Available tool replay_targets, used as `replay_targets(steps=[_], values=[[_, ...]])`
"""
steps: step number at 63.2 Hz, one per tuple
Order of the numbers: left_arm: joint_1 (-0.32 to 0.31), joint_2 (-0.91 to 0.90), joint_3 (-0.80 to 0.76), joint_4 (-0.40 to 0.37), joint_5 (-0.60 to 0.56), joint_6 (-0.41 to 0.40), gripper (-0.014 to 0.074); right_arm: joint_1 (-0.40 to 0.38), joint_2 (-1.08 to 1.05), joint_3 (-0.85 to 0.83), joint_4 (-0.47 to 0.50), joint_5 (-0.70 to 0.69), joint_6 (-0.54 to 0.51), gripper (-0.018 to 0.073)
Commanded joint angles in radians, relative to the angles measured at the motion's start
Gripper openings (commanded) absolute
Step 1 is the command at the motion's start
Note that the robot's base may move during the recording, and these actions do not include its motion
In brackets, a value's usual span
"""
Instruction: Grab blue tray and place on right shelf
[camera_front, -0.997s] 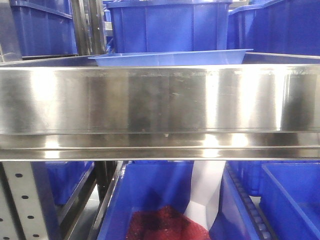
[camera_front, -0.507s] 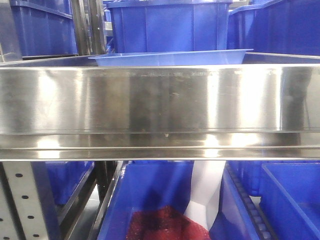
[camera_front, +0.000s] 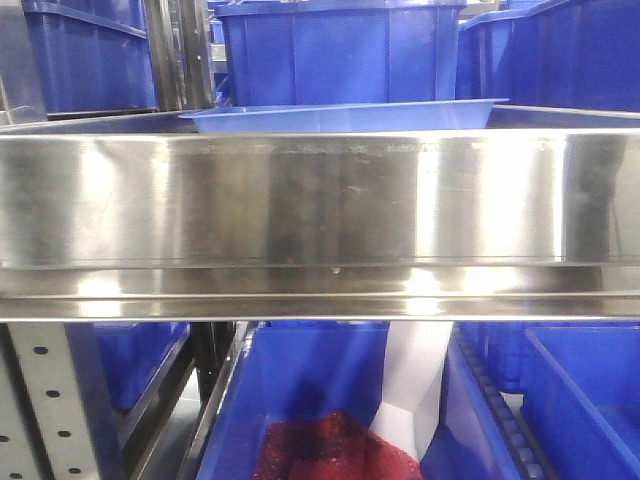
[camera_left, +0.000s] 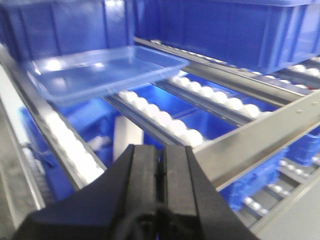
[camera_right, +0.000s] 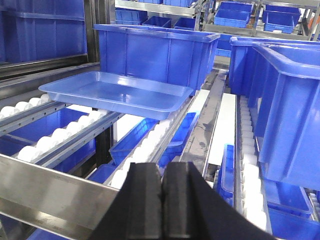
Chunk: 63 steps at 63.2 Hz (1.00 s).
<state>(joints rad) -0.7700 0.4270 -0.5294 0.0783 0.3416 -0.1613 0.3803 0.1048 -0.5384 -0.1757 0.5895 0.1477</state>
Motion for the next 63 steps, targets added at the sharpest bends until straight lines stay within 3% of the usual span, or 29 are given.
replay_targets(steps=[1, 4, 19, 32, 40, 45, 47, 63], values=[[0.056, -0.033, -0.024, -0.134, -0.063, 0.161, -0.0048, -0.001, 0.014, -0.021, -0.013, -0.099, -0.004, 0.0053], [0.113, -0.066, -0.008, -0.172, -0.065, 0.226, -0.0048, -0.001, 0.014, -0.021, -0.013, -0.099, -0.004, 0.0053], [0.44, -0.266, 0.176, -0.172, -0.102, 0.226, -0.0048, -0.001, 0.014, -0.021, -0.013, -0.099, -0.004, 0.0053], [0.646, -0.447, 0.39, -0.174, -0.2, 0.226, -0.0048, -0.001, 0.014, -0.021, -0.013, -0.099, -0.004, 0.0053], [0.706, -0.449, 0.513, -0.177, -0.332, 0.224, -0.0048, -0.001, 0.014, -0.021, -0.013, -0.097, -0.004, 0.0053], [0.716, -0.451, 0.597, -0.177, -0.485, 0.224, -0.0048, -0.001, 0.014, -0.021, -0.013, -0.095, -0.004, 0.0053], [0.716, -0.453, 0.586, -0.177, -0.425, 0.224, -0.0048, -0.001, 0.014, -0.021, -0.013, -0.095, -0.004, 0.0053], [0.714, -0.453, 0.587, -0.177, -0.449, 0.224, -0.0048, -0.001, 0.014, -0.021, -0.013, -0.095, -0.004, 0.0053]])
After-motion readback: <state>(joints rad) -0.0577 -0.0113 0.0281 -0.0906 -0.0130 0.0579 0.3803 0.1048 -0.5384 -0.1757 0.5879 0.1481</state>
